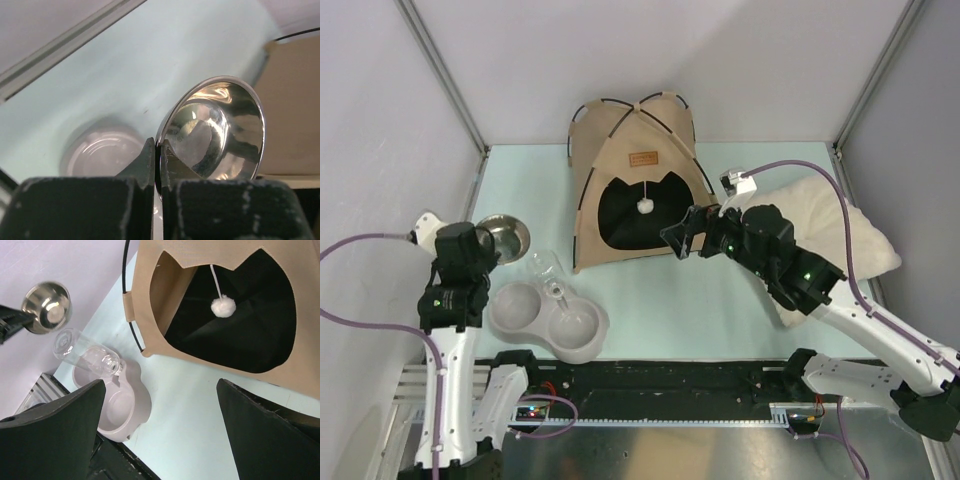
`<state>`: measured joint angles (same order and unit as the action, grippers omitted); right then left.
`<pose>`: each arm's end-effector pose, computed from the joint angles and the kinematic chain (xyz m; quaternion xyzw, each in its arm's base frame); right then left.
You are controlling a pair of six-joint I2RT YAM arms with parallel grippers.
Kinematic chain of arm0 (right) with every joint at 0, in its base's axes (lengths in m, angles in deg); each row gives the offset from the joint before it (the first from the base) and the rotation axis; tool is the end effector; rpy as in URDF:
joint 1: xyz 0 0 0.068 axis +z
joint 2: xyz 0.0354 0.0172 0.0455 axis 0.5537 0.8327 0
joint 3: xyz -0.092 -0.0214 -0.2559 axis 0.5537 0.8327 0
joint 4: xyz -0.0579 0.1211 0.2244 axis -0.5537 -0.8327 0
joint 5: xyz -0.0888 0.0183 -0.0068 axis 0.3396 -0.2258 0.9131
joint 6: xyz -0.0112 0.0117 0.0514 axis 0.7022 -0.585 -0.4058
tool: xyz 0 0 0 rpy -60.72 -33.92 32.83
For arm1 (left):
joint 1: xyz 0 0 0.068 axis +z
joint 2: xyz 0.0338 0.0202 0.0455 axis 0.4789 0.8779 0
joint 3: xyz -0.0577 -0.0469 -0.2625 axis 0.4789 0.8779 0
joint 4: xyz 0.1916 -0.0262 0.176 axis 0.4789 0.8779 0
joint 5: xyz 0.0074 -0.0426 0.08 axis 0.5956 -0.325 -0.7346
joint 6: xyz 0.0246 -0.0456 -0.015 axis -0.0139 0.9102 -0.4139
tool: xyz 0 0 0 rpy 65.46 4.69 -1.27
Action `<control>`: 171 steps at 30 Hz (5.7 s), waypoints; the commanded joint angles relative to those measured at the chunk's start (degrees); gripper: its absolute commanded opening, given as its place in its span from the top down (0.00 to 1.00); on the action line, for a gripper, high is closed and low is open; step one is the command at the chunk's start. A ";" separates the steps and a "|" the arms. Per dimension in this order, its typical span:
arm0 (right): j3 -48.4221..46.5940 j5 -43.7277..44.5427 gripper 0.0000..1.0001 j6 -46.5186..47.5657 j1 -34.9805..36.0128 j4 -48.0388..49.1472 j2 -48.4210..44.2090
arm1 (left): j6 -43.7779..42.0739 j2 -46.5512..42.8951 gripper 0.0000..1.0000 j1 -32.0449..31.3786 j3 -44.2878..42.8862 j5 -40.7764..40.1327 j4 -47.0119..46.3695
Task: Set up the pet tent
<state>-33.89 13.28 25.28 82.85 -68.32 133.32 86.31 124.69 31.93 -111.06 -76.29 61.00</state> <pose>0.1507 0.1677 0.3908 -0.1243 0.7655 0.3364 0.5342 0.1268 0.0218 0.3582 -0.3935 0.7660 0.0326 0.5073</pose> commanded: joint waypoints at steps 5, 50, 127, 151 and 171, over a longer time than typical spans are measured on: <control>1.05 -3.75 0.02 -2.01 -3.76 -0.06 -1.84 | 11.03 -2.10 1.00 4.72 12.24 -2.95 6.00; 5.53 -11.81 0.05 -6.16 -12.35 2.90 -2.61 | 19.53 -6.57 0.51 5.16 18.68 5.52 11.37; 9.66 -16.88 0.07 -10.34 -13.11 -3.37 0.89 | 26.24 5.78 0.95 7.45 24.17 5.93 15.48; 10.36 -21.48 0.07 -2.16 -6.18 1.38 8.28 | 19.05 12.19 0.74 8.72 13.37 1.44 11.01; 10.36 -15.79 0.06 -6.12 -3.42 -2.65 7.05 | 24.32 5.67 0.09 8.71 23.97 11.67 14.11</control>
<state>-23.36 -5.12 20.07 79.01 -70.40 142.32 108.41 127.84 40.21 -87.79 -65.71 75.69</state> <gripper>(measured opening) 0.938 0.894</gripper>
